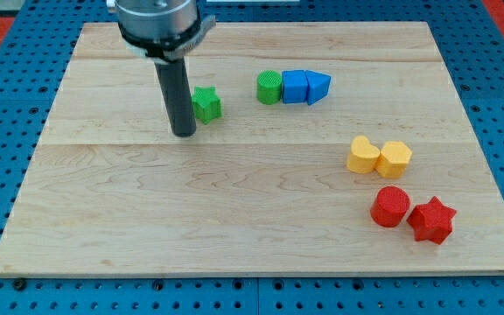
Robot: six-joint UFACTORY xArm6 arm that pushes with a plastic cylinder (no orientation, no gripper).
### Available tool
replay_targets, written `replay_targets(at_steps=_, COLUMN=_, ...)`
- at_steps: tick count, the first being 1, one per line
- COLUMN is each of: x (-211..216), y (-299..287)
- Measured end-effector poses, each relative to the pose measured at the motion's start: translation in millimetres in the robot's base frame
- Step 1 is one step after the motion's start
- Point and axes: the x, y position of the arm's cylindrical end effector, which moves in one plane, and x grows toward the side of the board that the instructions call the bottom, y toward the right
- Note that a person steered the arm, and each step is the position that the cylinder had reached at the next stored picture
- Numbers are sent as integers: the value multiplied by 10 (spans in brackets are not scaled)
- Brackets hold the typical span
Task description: Place the green star to the left of the green circle
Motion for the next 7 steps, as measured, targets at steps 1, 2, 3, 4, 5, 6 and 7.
replay_targets(at_steps=1, x=-368, y=0)
replay_targets(at_steps=2, x=-375, y=122)
replay_targets(at_steps=3, x=-375, y=215)
replay_targets(at_steps=4, x=-375, y=315)
replay_targets(at_steps=5, x=-393, y=361)
replay_targets(at_steps=6, x=-537, y=365)
replay_targets(at_steps=7, x=-652, y=365)
